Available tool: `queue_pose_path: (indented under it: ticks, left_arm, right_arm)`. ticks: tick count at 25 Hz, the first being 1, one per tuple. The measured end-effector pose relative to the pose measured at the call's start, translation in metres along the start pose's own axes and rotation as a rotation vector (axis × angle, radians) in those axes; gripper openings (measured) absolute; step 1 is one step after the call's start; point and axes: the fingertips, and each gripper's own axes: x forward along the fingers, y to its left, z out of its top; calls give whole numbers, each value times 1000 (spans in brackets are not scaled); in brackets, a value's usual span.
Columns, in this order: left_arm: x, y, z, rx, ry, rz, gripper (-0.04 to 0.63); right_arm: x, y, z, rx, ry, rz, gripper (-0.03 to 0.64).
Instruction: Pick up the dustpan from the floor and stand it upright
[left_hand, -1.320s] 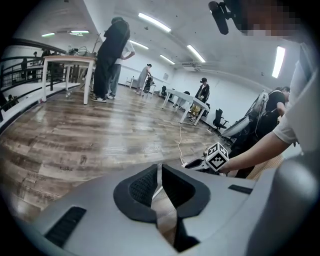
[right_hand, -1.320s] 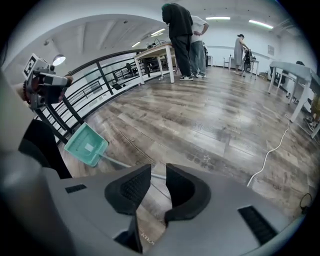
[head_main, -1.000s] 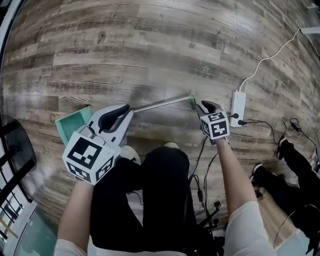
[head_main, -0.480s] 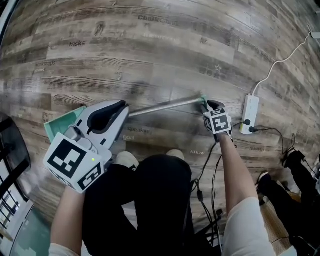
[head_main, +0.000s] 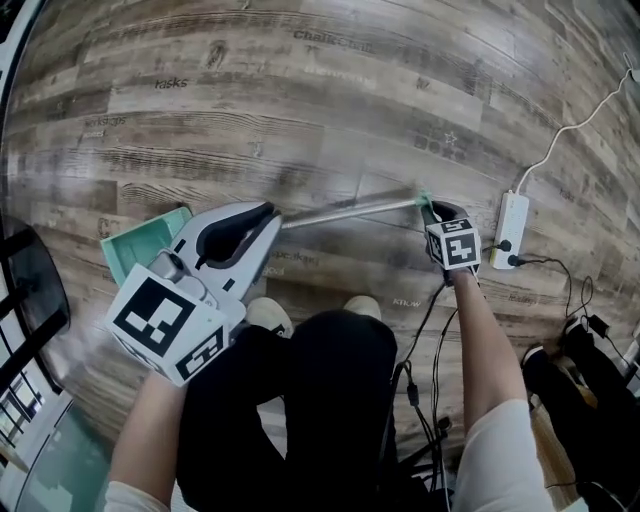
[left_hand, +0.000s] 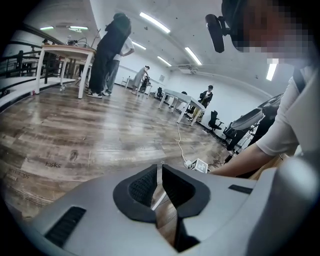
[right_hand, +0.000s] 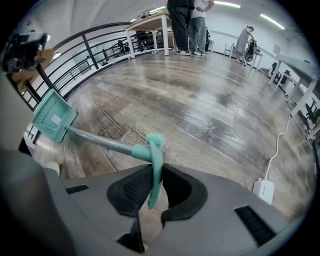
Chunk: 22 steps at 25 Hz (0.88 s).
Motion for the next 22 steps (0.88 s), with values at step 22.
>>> queue_pose_path:
  ticks: [22]
  left_arm:
    - [-216, -95, 152, -168, -25, 92, 26]
  right_arm:
    - [-334, 50, 166, -134, -20, -137, 114]
